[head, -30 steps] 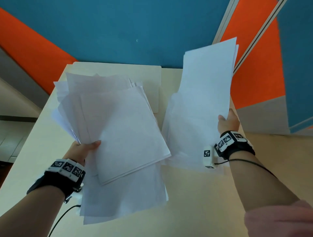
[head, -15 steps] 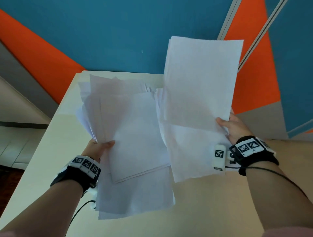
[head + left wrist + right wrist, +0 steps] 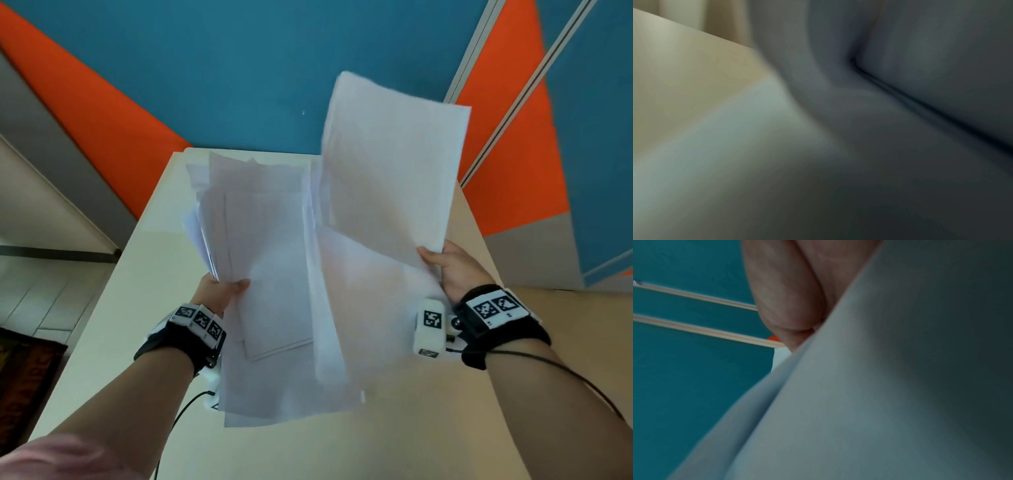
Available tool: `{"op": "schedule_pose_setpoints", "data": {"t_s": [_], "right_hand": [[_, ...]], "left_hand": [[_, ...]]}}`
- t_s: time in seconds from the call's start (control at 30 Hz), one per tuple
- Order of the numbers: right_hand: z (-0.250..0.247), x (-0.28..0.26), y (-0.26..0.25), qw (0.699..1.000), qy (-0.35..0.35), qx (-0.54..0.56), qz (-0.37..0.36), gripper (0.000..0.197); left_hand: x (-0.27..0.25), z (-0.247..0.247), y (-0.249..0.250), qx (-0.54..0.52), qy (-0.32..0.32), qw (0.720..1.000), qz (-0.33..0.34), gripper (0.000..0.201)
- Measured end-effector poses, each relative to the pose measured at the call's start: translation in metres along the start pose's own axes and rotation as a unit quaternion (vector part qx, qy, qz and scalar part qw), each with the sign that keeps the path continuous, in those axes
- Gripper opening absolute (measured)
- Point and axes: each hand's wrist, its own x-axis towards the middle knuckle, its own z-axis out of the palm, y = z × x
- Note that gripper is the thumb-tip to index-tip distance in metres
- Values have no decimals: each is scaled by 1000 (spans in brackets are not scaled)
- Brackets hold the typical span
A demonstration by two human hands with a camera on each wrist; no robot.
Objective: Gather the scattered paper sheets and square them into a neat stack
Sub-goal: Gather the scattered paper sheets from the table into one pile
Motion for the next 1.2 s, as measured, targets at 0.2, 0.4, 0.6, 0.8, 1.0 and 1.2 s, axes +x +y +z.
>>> {"op": "schedule_pose_setpoints", "data": {"t_s": [0.2, 0.4, 0.6, 0.8, 1.0, 1.2], "right_hand": [[38, -3, 31, 996, 1, -80, 34, 31], [64, -7, 51, 990, -68, -117, 46, 61], [75, -13, 58, 990, -97, -100, 22, 67], [64, 2, 60, 964, -91, -251, 9, 52], [-10, 26, 62, 826, 301, -455, 138, 61], [-28, 35, 54, 816, 271, -461, 218, 91]], "left_hand": [[-2, -6, -4, -7, -33, 999, -23, 40], [-20, -8, 2, 87, -75, 993, 2, 69], [-18, -17, -4, 87, -74, 993, -8, 68], [-11, -19, -9, 40, -34, 999, -11, 46], [-3, -32, -16, 41, 3, 999, -10, 17], [-3, -40, -25, 29, 11, 999, -26, 22]]}}
